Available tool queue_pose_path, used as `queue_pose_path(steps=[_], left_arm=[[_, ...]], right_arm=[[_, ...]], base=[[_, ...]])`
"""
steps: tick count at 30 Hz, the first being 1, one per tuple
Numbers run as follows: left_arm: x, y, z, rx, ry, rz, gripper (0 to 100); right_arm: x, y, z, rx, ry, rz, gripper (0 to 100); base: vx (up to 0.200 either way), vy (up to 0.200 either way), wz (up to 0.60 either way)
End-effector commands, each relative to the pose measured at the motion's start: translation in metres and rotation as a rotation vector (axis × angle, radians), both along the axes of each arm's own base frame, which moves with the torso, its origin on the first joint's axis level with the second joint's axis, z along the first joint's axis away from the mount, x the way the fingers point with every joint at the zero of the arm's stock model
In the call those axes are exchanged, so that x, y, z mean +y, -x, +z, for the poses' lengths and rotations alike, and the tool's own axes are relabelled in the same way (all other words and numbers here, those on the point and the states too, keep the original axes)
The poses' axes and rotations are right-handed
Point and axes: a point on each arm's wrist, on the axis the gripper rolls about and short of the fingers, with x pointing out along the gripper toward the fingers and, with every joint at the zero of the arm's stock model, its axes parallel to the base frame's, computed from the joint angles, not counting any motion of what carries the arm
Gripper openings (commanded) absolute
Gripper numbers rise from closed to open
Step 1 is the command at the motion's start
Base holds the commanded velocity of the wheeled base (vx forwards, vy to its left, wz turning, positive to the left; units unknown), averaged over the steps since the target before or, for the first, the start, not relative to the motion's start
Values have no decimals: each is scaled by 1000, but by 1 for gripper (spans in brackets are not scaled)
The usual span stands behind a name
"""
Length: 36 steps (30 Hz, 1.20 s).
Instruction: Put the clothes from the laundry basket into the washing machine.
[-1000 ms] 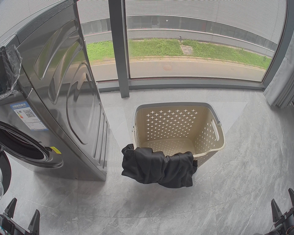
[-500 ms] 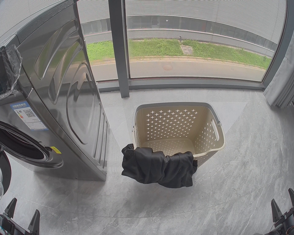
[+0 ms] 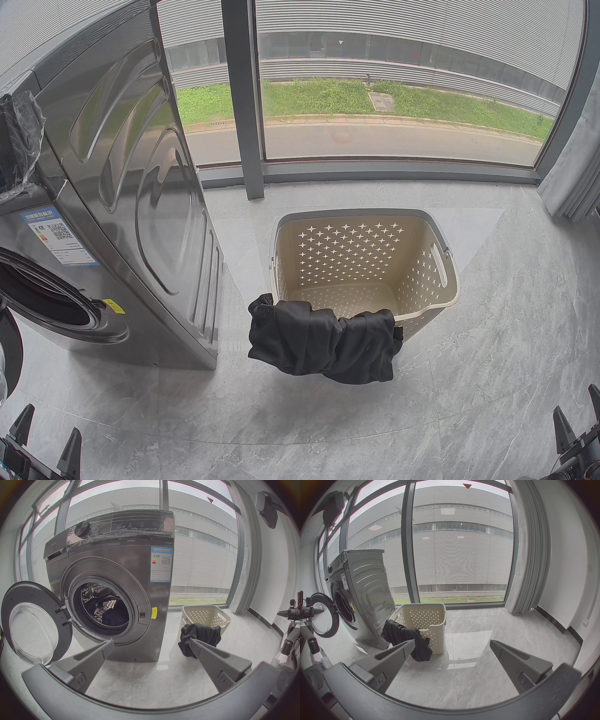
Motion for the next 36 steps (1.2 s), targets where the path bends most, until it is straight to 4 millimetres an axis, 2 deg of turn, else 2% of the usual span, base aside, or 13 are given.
queue_pose_path(steps=[1,15,16,19,20,21,23,24,26,27,29,32,36], left_arm=[[0,0,-4,2,1,1,100],[0,0,-4,2,7,2,100],[0,0,-4,2,6,2,100],[0,0,-4,2,7,2,100],[0,0,-4,2,6,2,100],[0,0,-4,2,6,2,100],[0,0,-4,2,7,2,100],[0,0,-4,2,7,2,100],[0,0,-4,2,7,2,100],[0,0,-4,2,7,2,100],[0,0,-4,2,9,2,100],[0,0,-4,2,9,2,100],[0,0,-4,2,6,2,100]], right_arm=[[0,-1,-3,9,-1,0,100],[1,1,0,-31,34,28,100],[1,2,5,-53,37,32,100],[1,11,62,-215,24,40,100],[1,6,84,-217,16,48,100],[1,1,98,-193,10,59,100],[1,-14,115,-139,-17,124,100],[1,-19,116,-115,-28,144,100],[4,-41,116,6,-77,202,100],[8,-62,112,115,-114,245,100],[15,-82,108,228,-142,300,100],[29,-106,105,322,-167,379,100],[48,-137,102,356,-182,438,100]], base=[[0,0,0],[0,0,0],[0,0,0],[0,0,0],[0,0,0],[0,0,0],[0,0,0],[0,0,0],[0,0,0],[0,0,0],[0,0,0],[0,0,0],[0,0,0]])
